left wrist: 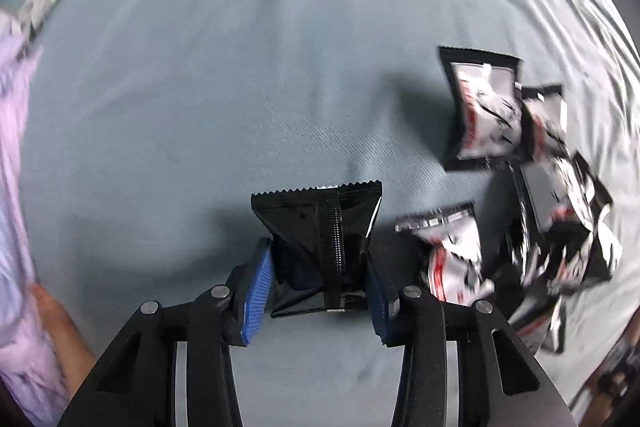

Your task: Organize snacks

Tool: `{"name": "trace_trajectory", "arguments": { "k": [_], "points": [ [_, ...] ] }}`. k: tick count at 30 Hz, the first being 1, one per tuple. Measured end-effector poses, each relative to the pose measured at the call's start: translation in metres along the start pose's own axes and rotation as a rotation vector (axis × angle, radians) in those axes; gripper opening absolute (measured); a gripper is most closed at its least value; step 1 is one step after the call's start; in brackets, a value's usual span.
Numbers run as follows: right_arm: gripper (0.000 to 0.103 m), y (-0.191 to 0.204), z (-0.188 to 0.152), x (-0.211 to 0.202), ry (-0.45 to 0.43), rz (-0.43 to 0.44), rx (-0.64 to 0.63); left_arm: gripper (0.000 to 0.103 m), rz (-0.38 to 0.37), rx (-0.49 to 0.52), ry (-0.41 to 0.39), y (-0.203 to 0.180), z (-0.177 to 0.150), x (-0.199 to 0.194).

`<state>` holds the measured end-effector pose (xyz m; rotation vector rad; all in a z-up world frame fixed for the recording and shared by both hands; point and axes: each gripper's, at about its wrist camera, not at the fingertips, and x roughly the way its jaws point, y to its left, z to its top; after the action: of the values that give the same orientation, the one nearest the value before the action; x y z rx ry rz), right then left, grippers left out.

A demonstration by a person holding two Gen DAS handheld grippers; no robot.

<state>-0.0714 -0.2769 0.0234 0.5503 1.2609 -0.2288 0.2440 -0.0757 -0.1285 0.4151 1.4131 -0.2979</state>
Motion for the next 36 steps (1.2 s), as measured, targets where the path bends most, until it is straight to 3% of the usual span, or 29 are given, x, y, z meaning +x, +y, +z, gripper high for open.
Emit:
{"name": "trace_trajectory", "arguments": {
  "k": [8,11,14,18,24,28,31,33,36],
  "points": [
    [0.047,0.021,-0.007,-0.006,-0.017,-0.07,-0.059,0.03,-0.001,0.137,-0.086,0.023,-0.054,-0.081],
    [0.047,0.037,-0.013,-0.022,-0.054,-0.097,-0.1,0.03,-0.015,0.201,-0.082,0.017,-0.099,-0.115],
    [0.047,0.053,-0.023,-0.046,-0.09,-0.084,-0.128,0.029,-0.084,0.278,-0.056,0.011,-0.135,-0.148],
    [0.047,0.072,-0.041,-0.07,-0.127,-0.114,-0.176,0.03,-0.221,0.396,-0.034,-0.01,-0.207,-0.186],
    [0.047,0.089,-0.072,-0.078,-0.076,-0.149,-0.221,0.03,-0.248,0.524,-0.024,-0.055,-0.27,-0.183],
    [0.047,0.094,-0.083,-0.1,-0.092,-0.122,-0.215,0.03,-0.178,0.52,0.016,-0.061,-0.267,-0.158],
    [0.047,0.09,-0.093,-0.117,-0.094,-0.043,-0.15,0.034,-0.206,0.463,0.042,-0.06,-0.255,-0.151],
    [0.047,0.087,-0.102,-0.118,-0.061,-0.013,-0.117,0.052,-0.203,0.472,0.041,-0.06,-0.257,-0.152],
    [0.047,0.093,-0.115,-0.102,0.019,-0.068,-0.132,0.069,-0.192,0.505,0.021,-0.062,-0.254,-0.154]
  ]
}}
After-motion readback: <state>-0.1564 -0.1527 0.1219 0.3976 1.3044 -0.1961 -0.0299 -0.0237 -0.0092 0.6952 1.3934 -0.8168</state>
